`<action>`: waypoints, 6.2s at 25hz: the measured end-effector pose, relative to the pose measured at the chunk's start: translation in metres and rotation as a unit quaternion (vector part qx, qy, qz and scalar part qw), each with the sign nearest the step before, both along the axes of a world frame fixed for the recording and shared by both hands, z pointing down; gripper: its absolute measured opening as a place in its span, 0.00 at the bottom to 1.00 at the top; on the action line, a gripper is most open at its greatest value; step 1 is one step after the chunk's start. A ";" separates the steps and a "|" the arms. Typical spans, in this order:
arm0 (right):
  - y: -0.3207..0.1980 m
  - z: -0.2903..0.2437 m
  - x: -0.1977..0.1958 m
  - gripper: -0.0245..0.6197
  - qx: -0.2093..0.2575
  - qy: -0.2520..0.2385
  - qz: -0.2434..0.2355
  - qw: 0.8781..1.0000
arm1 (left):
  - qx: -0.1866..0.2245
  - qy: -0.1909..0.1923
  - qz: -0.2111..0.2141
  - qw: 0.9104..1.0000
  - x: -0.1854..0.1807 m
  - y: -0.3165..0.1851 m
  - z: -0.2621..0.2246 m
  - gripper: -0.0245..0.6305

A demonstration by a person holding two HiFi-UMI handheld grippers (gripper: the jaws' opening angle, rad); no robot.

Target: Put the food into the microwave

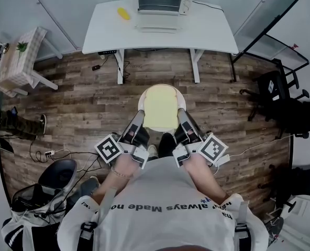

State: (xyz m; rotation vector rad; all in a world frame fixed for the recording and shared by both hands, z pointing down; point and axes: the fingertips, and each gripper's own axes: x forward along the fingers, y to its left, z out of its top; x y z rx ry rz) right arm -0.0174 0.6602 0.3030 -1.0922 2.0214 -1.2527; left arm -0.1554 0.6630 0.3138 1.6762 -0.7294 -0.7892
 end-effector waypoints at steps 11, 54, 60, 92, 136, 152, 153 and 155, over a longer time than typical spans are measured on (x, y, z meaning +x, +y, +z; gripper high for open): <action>-0.096 -0.004 0.041 0.08 0.003 -0.006 0.001 1.000 | 0.003 -0.005 0.001 1.000 0.041 -0.096 -0.005 0.07; -0.396 0.018 0.119 0.08 -0.019 -0.012 -0.014 1.000 | -0.016 -0.001 -0.016 1.000 0.118 -0.393 0.015 0.07; -0.458 0.017 0.096 0.08 -0.020 -0.010 -0.011 1.000 | -0.015 0.002 -0.013 1.000 0.095 -0.456 0.013 0.07; -0.689 0.025 0.021 0.08 -0.045 -0.010 -0.013 0.999 | -0.034 0.004 -0.008 0.999 0.022 -0.685 0.021 0.07; -0.763 0.032 0.090 0.08 -0.056 -0.017 -0.003 0.998 | -0.054 -0.009 -0.003 0.998 0.091 -0.759 0.030 0.07; -0.765 0.097 0.082 0.08 -0.105 -0.005 -0.009 0.994 | -0.100 -0.023 0.012 0.995 0.084 -0.760 0.094 0.07; -0.766 0.102 0.082 0.08 -0.108 -0.002 -0.008 0.994 | -0.102 -0.024 0.014 0.994 0.084 -0.761 0.098 0.07; -0.769 0.111 0.083 0.08 -0.111 0.002 -0.007 0.994 | -0.104 -0.026 0.018 0.994 0.085 -0.765 0.106 0.07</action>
